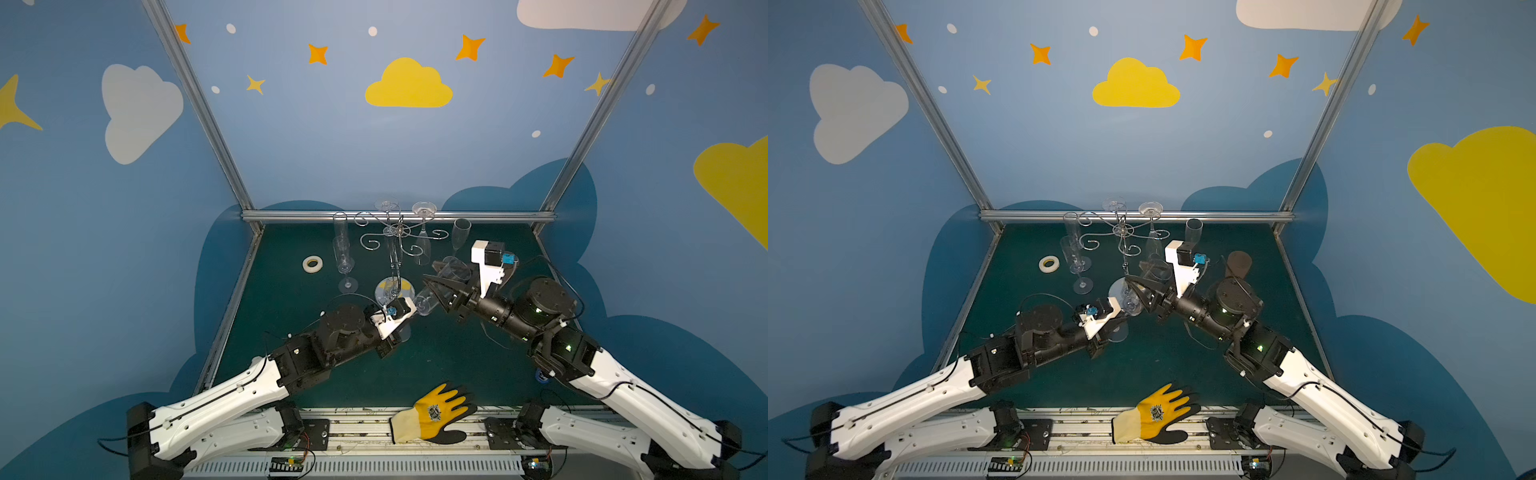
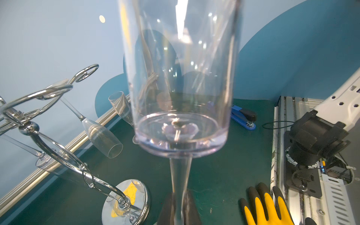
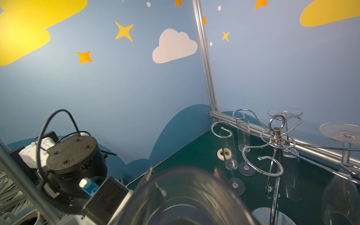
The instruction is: Take the wine glass off the wine glass rack
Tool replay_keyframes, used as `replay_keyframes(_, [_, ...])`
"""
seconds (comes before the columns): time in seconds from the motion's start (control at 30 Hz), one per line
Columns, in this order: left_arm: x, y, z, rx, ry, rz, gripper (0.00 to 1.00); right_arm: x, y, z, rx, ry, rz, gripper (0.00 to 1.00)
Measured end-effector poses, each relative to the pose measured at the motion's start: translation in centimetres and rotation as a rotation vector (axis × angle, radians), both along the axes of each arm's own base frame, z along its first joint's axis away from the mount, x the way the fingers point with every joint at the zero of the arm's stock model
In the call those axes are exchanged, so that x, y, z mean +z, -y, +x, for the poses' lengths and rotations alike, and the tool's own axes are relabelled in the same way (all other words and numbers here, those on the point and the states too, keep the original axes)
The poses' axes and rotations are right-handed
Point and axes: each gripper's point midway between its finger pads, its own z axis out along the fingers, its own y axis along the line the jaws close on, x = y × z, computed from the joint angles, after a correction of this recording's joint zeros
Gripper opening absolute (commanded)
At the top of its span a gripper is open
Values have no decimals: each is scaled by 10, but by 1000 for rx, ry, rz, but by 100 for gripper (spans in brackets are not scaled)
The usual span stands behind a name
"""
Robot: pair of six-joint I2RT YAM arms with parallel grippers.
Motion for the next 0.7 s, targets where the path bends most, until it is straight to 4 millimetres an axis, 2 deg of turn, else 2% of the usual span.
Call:
replay_keyframes(0.1, [7,-3,3,24,10,-25,40,-8,3,3,-25,0,-22,32])
replay_keyframes(0.23, [14,-6,5,43,16,-59,55,-19,4,7,-49,1,-62,31])
replay_keyframes(0.4, [18,-16,3,68,21,-100,60,-25,15,9,-97,35,-108,30])
replay_keyframes(0.53, [21,-29,1,103,22,-141,63,-27,34,11,-179,88,-141,28])
replay_keyframes(0.7, [25,-46,0,156,25,-193,64,-49,60,24,-310,128,-207,28])
